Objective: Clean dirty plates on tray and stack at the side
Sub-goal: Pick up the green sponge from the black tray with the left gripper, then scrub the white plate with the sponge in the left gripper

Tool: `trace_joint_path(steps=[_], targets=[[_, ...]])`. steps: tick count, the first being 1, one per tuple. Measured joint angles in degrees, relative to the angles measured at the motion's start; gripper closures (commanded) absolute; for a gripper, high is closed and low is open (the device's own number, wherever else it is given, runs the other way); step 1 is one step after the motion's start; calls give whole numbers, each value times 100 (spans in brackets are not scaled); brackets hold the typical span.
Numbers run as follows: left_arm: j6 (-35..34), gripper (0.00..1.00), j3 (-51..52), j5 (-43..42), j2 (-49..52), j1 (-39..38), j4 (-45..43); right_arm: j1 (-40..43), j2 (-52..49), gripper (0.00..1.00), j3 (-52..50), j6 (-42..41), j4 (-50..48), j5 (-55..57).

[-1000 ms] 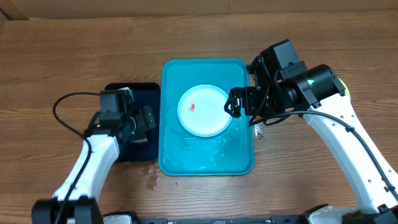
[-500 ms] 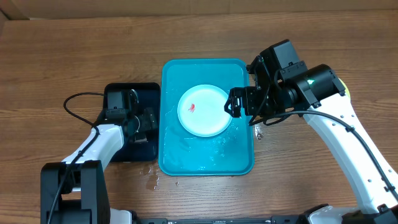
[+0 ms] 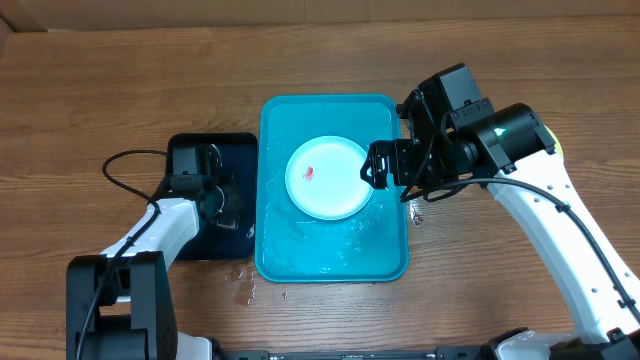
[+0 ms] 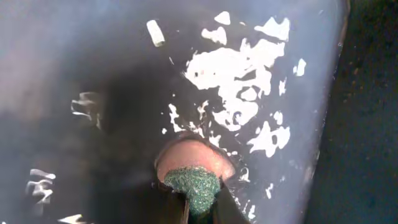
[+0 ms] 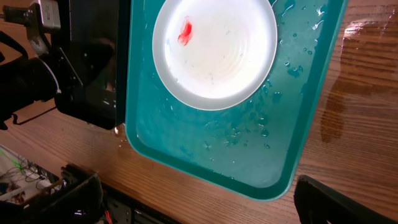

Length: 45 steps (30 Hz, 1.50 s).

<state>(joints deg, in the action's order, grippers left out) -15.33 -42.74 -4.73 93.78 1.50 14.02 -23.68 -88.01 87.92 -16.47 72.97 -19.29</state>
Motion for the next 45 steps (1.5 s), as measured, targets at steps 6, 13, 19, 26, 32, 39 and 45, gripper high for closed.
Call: trace_joint_path(steps=[6, 13, 19, 26, 32, 39, 45], targets=[[2, 96, -55, -22, 0, 0, 166, 2, 0, 0, 0, -4, 0, -2], [0, 96, -459, 24, -144, 0, 1134, 2, 0, 0, 0, 0, -101, -4], [7, 96, -1246, 330, -962, 0, 1779, 2, 0, 0, -35, 44, -461, 9], [9, 96, -1786, 177, -1915, -50, 1996, -4, -81, 18, -603, 35, -903, 463], [7, 96, -1792, -382, -2100, -487, 2188, -4, -909, 34, -868, -240, -1471, 907], [-15, 96, -1792, -605, -1996, -1215, 2225, -4, -1851, 44, -879, -334, -1893, 994], [-131, 96, -1792, -647, -1545, -1622, 2197, -4, -2205, 50, -885, -435, -2155, 1060]])
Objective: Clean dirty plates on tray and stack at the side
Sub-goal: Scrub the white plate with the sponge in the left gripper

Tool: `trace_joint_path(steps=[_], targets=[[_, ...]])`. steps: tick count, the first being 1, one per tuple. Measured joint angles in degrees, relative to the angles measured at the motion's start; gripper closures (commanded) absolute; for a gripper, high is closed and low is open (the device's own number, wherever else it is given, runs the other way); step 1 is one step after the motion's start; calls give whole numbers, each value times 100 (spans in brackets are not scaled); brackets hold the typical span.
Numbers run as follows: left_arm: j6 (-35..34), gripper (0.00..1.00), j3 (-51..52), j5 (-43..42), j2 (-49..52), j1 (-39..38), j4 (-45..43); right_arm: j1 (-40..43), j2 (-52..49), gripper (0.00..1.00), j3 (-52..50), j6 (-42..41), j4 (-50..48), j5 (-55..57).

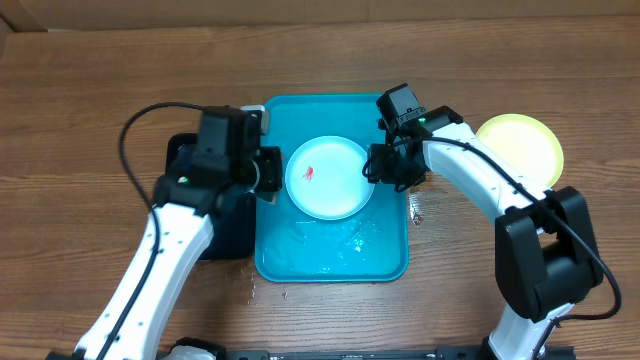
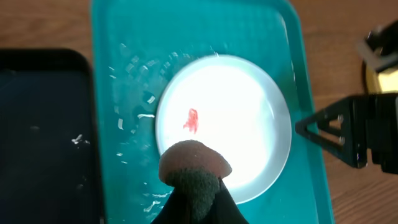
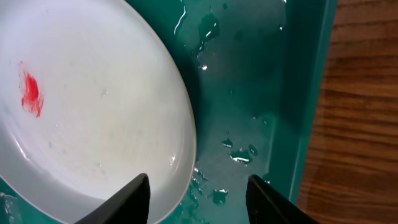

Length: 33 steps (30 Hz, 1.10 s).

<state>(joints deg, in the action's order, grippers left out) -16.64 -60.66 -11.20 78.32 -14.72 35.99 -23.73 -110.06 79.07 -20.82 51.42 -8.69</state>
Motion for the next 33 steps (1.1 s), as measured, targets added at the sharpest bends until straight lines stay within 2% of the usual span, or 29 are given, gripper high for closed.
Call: trace_joint_path(steps=[4, 10, 18, 28, 33], targets=[[-61, 96, 0, -4, 450, -291, -313, 0, -94, 58, 0, -17, -98, 9], [-275, 96, 0, -20, 1038, -592, -802, 0, -271, 59, 0, -20, -114, -11], [-514, 96, 0, -20, 1781, -592, -1333, -81, -459, 59, 0, -17, -203, -9], [-577, 96, 0, -20, 2271, -595, -1790, -225, -472, 79, 0, -24, -378, -9], [-586, 96, 0, -22, 2544, -632, -1930, -225, -476, 78, 0, -22, -426, -7]])
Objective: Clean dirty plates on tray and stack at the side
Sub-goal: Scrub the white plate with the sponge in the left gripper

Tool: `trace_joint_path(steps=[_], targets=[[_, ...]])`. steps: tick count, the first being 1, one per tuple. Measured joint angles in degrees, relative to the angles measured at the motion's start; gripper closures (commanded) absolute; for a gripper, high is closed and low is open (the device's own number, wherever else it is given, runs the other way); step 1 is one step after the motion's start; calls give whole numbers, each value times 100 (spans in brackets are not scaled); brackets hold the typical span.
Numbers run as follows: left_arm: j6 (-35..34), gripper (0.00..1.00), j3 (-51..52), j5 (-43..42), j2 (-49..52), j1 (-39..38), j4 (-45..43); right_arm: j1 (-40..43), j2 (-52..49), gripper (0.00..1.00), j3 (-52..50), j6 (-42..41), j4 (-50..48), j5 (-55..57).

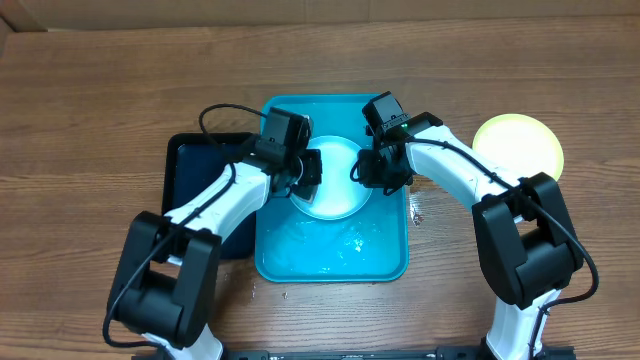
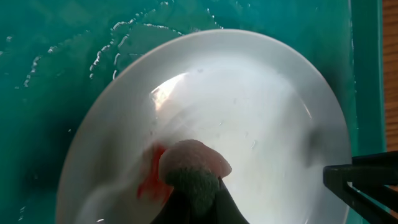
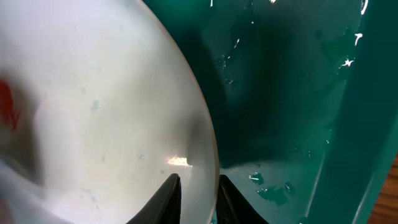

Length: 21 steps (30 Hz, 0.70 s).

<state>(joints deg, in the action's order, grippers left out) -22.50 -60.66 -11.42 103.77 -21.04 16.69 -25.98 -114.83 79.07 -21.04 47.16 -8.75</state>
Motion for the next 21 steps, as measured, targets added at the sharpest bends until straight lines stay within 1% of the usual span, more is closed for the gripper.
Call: trace_joint_path(steps=[4, 6, 8, 16, 21], targets=[[-31, 96, 0, 0, 127, -37, -227, 2, 0, 79, 0, 0, -9, 15], [-57, 96, 0, 2, 149, -37, -348, 0, -2, 82, 0, 0, -7, 22], [-103, 96, 0, 4, 153, -37, -483, 0, -24, 96, 0, -2, -7, 24], [-164, 96, -2, 24, 387, -57, -754, -13, -129, 96, 0, -103, -83, 17], [-345, 96, -4, 293, 501, -101, -667, -44, -129, 96, 0, -122, -109, 31]])
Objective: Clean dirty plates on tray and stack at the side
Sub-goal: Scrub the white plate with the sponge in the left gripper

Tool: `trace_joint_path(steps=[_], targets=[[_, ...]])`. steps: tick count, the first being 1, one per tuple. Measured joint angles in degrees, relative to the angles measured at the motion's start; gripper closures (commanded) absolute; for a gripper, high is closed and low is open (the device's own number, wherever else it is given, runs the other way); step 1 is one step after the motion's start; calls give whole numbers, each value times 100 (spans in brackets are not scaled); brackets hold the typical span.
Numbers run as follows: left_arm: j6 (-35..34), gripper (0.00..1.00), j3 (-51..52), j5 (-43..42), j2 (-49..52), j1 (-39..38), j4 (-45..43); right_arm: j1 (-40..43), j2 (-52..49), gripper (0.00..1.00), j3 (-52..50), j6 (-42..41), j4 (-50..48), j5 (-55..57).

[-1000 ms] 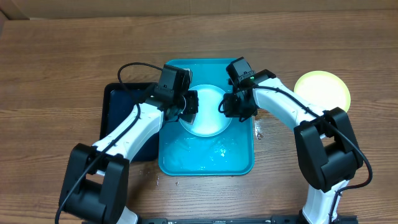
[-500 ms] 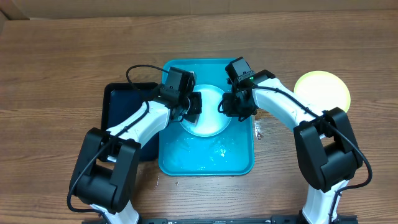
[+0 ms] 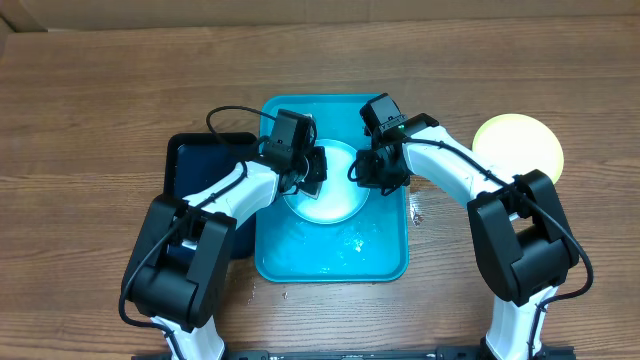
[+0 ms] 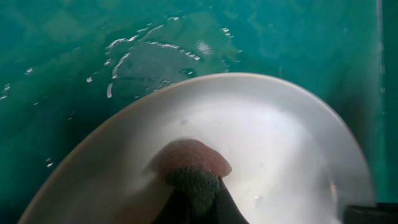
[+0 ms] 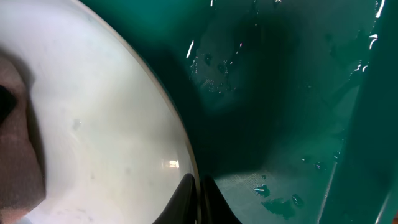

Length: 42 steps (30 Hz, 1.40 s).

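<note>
A white plate [image 3: 335,205] lies in the wet teal tray [image 3: 330,255]. My left gripper [image 3: 306,170] is shut on a sponge [image 4: 191,160], pink with a green scrub side, which presses on the plate [image 4: 280,143] near its far left part. My right gripper [image 5: 198,190] is shut on the plate's right rim [image 5: 186,149], one finger on each face. The sponge [image 5: 18,155] also shows at the left edge of the right wrist view. No red stain shows on the bare parts of the plate.
A black tray [image 3: 195,165] sits left of the teal tray, under my left arm. A yellow plate [image 3: 518,145] rests on the wooden table to the right. Water drops lie on the tray floor [image 5: 280,186] and beside the tray [image 3: 415,215].
My right gripper's jaws, then slightly apart around the plate's rim, are now pinched on it. The sponge has shifted across the plate, and the red smear beside it no longer shows.
First the sponge in my left gripper was in the black tray and my right gripper hung open over the teal tray. Then the sponge was above the stained plate, with the right jaws wide at its rim. Later the sponge touched the stain; now the rim is gripped.
</note>
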<state>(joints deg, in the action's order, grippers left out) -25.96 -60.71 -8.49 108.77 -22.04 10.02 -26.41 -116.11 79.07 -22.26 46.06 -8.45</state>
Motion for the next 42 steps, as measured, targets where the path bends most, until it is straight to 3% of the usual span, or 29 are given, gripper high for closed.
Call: trace_joint_path(steps=[10, 17, 33, 42], targets=[[-162, 96, -199, 802, -2, -11, 715, -22, -2, 96, 0, -26, 0, 33], [-269, 96, -262, 1064, 0, -11, 756, -26, -2, 96, 0, -105, 4, 39], [-457, 96, -380, -258, 365, -7, 9, -70, -7, 96, 0, -136, 0, 118], [-105, 96, -511, -962, 380, -7, 704, -74, -7, 96, 0, -149, -4, 122]])
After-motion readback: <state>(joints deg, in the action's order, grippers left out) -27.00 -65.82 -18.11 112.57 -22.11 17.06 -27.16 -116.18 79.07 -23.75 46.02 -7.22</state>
